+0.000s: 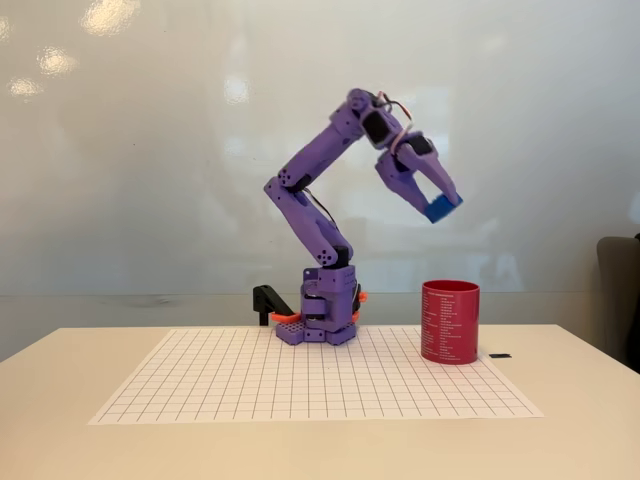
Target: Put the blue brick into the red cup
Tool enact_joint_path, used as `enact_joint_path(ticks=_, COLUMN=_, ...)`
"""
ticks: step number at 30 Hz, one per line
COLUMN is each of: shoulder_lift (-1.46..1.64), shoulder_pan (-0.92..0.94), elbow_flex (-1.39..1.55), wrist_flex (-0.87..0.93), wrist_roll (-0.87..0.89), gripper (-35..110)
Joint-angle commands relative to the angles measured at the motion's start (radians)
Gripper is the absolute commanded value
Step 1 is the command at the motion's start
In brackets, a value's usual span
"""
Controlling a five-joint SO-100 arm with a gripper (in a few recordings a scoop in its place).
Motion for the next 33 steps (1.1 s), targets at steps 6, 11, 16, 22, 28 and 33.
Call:
enact_joint_path(ticks=6, shoulder_lift=-0.132, shoulder_pan=-0.064, elbow_flex=0.051, wrist_flex=-0.16, wrist_roll=0.014, gripper=0)
enact_joint_path(ticks=11, shoulder_lift=-0.14, shoulder_pan=-0.064, elbow_flex=0.103, wrist_flex=-0.19, wrist_roll=0.014, gripper=0)
enact_joint_path(ticks=16, shoulder_lift=-0.046, shoulder_pan=-0.094, elbow_flex=0.17, wrist_flex=-0.16, wrist_roll=-0.005, gripper=0)
enact_joint_path(ticks=22, shoulder_lift=-0.025, shoulder_pan=-0.098, elbow_flex=0.244, wrist_flex=-0.094, wrist_roll=0.014, gripper=0)
enact_joint_path(ticks=28, shoulder_lift=-0.017, shoulder_pan=-0.097, elbow_flex=0.281, wrist_flex=-0.075, wrist_roll=0.043, gripper=0)
enact_joint_path(ticks=33, shoulder_lift=-0.025, shoulder_pan=-0.092, elbow_flex=0.327, wrist_flex=-0.087, wrist_roll=0.051, gripper=0)
